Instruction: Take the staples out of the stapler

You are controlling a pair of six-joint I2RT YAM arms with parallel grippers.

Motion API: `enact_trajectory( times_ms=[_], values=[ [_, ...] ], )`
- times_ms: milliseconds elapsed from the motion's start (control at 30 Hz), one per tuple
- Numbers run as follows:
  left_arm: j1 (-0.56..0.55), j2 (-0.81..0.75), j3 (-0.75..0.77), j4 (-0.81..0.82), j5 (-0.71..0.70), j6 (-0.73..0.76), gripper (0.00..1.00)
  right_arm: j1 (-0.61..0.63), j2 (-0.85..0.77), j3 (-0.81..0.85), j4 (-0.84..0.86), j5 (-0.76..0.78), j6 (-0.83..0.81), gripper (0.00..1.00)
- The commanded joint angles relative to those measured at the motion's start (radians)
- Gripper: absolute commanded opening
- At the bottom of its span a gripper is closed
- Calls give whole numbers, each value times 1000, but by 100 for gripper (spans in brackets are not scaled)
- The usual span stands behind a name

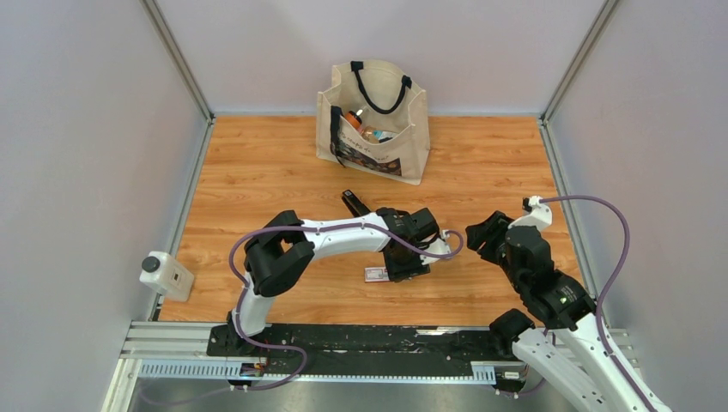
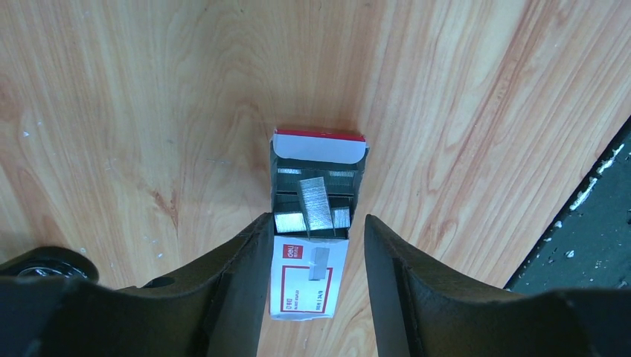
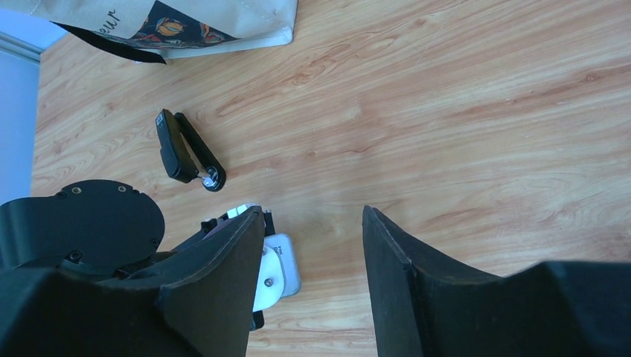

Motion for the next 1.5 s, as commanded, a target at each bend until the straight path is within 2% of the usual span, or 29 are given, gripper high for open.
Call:
enact_trajectory(
  times_ms=[0, 367, 500, 833, 1100, 1467],
  values=[
    [-11, -9, 35, 3, -9, -5, 56, -5, -13, 18, 0, -7, -7, 54],
    [-28, -6, 42, 7, -42, 0, 52, -5, -18, 4, 3, -18, 0, 52],
    [-34, -6, 47, 5, -53, -2, 48, -6, -19, 3, 3, -24, 2, 51],
    [-41, 2, 53, -3, -70, 3, 46, -5, -21, 3, 3, -32, 2, 51],
    [-45, 4, 56, -4, -79, 6, 40, -5, -21, 1, 4, -32, 5, 50],
    [-54, 13, 64, -12, -81, 11, 40, -5, -13, 3, 9, -36, -3, 50]
  ],
)
